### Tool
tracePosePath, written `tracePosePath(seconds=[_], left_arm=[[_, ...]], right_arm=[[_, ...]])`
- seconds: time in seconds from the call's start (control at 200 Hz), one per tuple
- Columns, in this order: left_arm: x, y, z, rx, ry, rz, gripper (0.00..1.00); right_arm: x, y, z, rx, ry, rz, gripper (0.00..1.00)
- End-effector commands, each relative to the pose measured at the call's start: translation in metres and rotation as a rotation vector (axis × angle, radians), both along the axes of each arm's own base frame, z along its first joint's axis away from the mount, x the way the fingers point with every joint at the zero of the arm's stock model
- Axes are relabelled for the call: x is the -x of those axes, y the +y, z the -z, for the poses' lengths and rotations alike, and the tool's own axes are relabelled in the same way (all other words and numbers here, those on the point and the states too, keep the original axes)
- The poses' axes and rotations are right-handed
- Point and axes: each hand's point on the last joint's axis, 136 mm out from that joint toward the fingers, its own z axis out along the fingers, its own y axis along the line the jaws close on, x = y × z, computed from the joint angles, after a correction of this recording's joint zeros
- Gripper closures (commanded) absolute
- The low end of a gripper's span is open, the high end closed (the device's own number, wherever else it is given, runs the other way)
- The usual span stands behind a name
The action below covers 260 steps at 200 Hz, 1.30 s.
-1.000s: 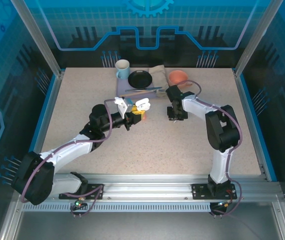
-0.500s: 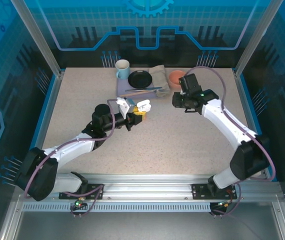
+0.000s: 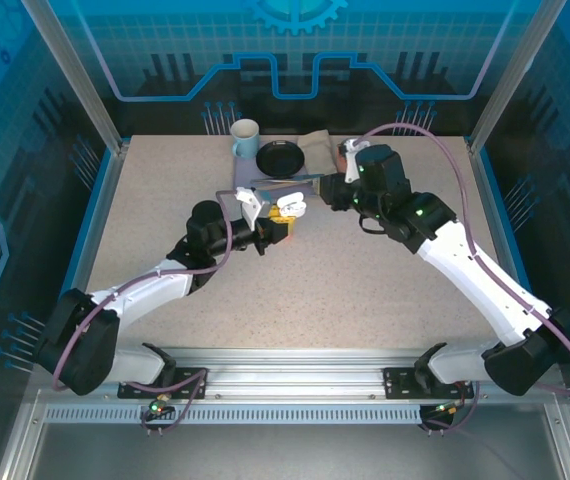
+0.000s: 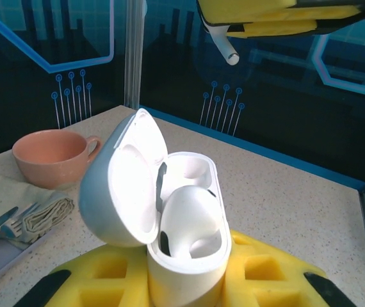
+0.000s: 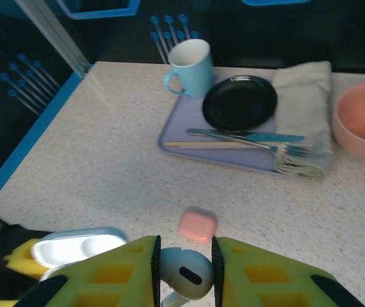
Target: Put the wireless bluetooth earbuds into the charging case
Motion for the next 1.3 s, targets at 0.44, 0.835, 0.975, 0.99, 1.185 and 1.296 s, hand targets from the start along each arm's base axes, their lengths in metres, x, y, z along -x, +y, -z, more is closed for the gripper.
tracePosePath(seconds=[0.44, 0.835, 0.975, 0.99, 1.185, 1.296], left_arm=[[-0.001, -0.005, -0.018, 0.03, -0.001, 0.042, 1.0], [0.001, -0.005, -0.02, 0.035, 0.002, 0.045, 1.0], [0.001, -0.005, -0.021, 0.036, 0.0, 0.046, 1.0], [0.002, -0.005, -0.021, 0.035, 0.002, 0.047, 1.0], [0.002, -0.005, -0.022, 0.034, -0.002, 0.046, 1.0], [0.002, -0.004, -0.022, 0.032, -0.003, 0.043, 1.0]], right_arm=[[0.012, 0.052, -0.01, 0.16, -0.259, -0.231, 0.73], [0.011, 0.051, 0.011, 0.238, -0.278, -0.252, 0.74], [0.007, 0.051, 0.02, 0.253, -0.261, -0.246, 0.74], [0.007, 0.051, 0.021, 0.252, -0.259, -0.247, 0.74], [0.005, 0.051, 0.026, 0.259, -0.246, -0.242, 0.75], [0.003, 0.048, 0.029, 0.26, -0.237, -0.235, 0.75]])
